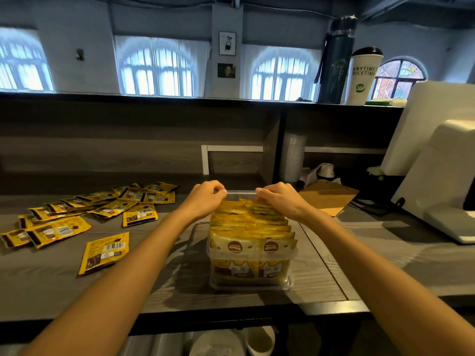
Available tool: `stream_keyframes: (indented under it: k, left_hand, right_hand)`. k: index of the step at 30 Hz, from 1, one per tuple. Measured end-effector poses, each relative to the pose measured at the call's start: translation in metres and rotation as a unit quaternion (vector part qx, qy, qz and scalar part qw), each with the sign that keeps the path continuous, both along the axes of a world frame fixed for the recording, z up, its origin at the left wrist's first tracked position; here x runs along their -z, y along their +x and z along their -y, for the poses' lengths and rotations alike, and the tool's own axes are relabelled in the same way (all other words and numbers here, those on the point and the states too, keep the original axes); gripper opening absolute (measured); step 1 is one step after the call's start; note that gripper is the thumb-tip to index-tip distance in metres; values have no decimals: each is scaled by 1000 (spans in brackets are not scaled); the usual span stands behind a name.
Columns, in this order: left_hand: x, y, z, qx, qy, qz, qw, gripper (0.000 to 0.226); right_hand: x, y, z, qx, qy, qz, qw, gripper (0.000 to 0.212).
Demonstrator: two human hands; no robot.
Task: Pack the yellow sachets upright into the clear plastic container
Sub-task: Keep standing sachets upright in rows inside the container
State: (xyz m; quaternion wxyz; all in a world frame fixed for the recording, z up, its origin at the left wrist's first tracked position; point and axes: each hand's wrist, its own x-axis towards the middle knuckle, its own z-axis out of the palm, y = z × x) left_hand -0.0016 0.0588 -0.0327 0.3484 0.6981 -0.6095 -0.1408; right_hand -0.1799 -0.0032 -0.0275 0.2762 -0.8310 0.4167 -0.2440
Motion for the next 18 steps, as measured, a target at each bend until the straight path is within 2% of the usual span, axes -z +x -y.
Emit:
stream_keyframes:
  k: [4, 8, 10, 14, 18]
  left_hand:
    - [-14, 8, -7, -77, -47, 33, 995, 30]
    - [-30, 27, -31, -160, -89, 65, 981, 29]
    - [-32, 42, -47, -199, -95, 77, 972, 30]
    - [-18, 81, -83, -275, -62, 55, 958, 33]
    - [19, 117, -116, -321, 23, 69, 944, 31]
  right_hand:
    - [-15, 19, -11, 12, -71, 15, 997, 32]
    - [-33, 58, -42, 4, -155, 83, 984, 26]
    - [-38, 82, -61, -14, -146, 118, 982, 26]
    - [-23, 127, -97, -53, -54, 160, 984, 30]
    - [18, 166, -119, -93, -17, 82, 992, 29]
